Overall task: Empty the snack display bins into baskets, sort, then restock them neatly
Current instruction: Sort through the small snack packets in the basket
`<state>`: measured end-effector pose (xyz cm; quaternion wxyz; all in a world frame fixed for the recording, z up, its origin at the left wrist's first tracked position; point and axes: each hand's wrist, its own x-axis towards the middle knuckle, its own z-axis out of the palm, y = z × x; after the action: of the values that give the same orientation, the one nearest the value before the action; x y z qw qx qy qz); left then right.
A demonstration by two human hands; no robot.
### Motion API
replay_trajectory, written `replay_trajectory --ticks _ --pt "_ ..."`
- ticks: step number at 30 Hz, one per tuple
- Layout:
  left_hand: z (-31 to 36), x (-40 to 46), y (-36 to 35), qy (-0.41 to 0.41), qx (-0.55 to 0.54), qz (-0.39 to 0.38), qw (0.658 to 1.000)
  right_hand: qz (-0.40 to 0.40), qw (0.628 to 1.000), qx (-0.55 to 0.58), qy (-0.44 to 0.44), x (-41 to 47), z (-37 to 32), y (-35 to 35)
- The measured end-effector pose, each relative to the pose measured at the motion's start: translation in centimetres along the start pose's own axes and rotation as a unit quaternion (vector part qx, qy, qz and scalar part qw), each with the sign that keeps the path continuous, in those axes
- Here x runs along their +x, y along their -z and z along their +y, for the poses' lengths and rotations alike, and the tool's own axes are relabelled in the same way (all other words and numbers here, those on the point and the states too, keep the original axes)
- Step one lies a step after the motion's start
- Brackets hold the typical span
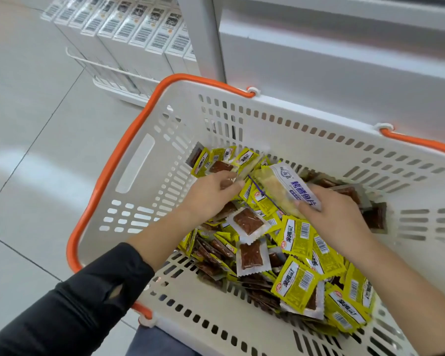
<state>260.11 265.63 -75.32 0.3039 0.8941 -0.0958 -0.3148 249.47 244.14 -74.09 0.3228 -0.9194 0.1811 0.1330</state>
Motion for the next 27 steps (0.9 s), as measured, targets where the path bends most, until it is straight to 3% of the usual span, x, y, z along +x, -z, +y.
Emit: replay_trajectory --ticks 4,10,15,18,22,27 --pt "0.6 0.0 0.8 0.011 0.137 0.068 0.988 0.054 0.998 0.025 0.001 0.1 -0.1 0.5" --pt "2.2 -3.6 6.2 -0.011 -0.042 0.217 0.975 0.096 0.967 0.236 -0.028 -1.3 -1.4 3.5" --pt "7.3 -9.2 9.2 -0.108 -0.189 0.245 0.945 0.157 0.909 0.383 -0.046 -7.3 -1.9 7.0" --pt "11.6 -11.3 7.7 -0.152 -0.188 0.212 0.947 0.218 0.876 0.426 -0.058 -13.1 -0.6 8.4" --pt "18.9 -13.2 2.8 -0.232 -0.100 0.066 0.965 0.315 0.809 0.477 -0.134 -21.0 2.9 9.8" --pt "27.4 -16.1 -4.2 -0.289 -0.034 -0.066 0.954 0.380 0.745 0.502 -0.221 -28.5 7.3 11.5"
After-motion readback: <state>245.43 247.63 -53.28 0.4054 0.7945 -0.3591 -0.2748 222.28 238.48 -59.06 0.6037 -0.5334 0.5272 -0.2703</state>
